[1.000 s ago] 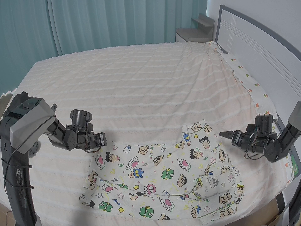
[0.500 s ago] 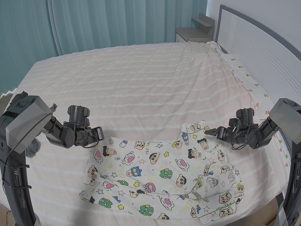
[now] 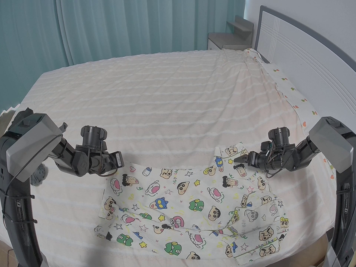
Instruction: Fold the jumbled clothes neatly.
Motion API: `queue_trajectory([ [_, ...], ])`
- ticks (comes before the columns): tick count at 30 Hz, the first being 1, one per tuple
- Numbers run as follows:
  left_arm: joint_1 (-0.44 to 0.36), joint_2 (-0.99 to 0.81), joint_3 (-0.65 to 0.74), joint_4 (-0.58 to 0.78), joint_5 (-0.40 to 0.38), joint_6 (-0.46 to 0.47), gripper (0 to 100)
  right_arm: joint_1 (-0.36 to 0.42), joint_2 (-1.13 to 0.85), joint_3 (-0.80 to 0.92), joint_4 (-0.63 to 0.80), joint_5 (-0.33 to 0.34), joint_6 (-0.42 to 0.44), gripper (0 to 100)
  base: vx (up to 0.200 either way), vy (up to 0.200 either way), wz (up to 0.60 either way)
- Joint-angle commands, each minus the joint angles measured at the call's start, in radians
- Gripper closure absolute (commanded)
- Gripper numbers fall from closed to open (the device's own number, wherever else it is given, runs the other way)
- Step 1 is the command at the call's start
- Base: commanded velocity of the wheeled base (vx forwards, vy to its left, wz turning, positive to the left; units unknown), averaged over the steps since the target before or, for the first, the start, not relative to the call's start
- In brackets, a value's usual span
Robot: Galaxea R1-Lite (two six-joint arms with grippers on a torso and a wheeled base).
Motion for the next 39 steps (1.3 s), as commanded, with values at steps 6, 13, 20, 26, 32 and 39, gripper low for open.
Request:
queue_trajectory([
  [6, 0.0, -0.008, 0.011, 0.001, 0.001, 0.003, 100, -0.002, 0.019, -0.078, 0.095, 0.0, 0.0, 100, 0.0, 0.0, 0.0],
  [13, -0.003, -0.011, 0.016, 0.0, 0.033, 0.009, 100, -0.027, -0.007, -0.049, 0.085, 0.025, -0.031, 100, 0.0, 0.0, 0.0],
  [20, -0.006, -0.028, 0.024, -0.002, 0.041, 0.011, 100, -0.046, -0.038, 0.011, -0.026, 0.034, -0.015, 100, 0.0, 0.0, 0.0],
  [26, -0.02, -0.04, 0.053, -0.057, 0.044, 0.014, 100, -0.057, -0.058, 0.078, -0.149, 0.035, 0.022, 100, 0.0, 0.0, 0.0],
  [32, -0.021, -0.045, 0.1, -0.177, 0.044, 0.015, 100, -0.068, -0.07, 0.152, -0.314, 0.034, 0.058, 100, 0.0, 0.0, 0.0],
  [39, -0.021, -0.066, 0.14, -0.192, 0.067, 0.011, 100, -0.082, -0.124, 0.25, -0.377, 0.069, 0.058, 100, 0.0, 0.0, 0.0],
])
